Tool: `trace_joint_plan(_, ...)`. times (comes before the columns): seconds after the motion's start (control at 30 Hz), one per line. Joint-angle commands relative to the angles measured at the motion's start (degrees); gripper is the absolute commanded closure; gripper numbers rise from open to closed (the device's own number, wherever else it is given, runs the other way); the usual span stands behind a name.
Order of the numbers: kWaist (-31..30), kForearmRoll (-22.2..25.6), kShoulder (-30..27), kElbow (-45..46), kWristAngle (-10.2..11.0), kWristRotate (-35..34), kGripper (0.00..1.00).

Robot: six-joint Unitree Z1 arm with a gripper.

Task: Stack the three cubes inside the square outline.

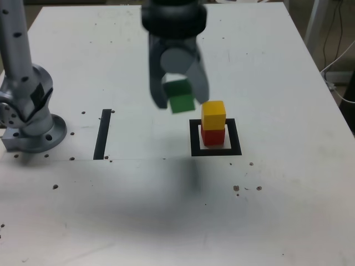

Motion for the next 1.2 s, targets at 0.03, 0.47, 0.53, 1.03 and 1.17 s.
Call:
trace_joint_plan(0.03,3.47,1.20,1.64,-1.77,0.66,7.78,0.58)
trace_joint_plan(0.47,8.01,1.55,8.02,-7.30,1.33,6.94,0.58)
trace_joint_plan(0.53,8.17,1.52,8.68,-8.01,1.21,6.76,0.58)
trace_joint_plan(1.03,8.88,0.74,11.35,-9.11,0.91,6.30,0.58)
trace_joint_plan(1.17,8.88,0.65,11.43,-9.05,0.40,6.37,0.58)
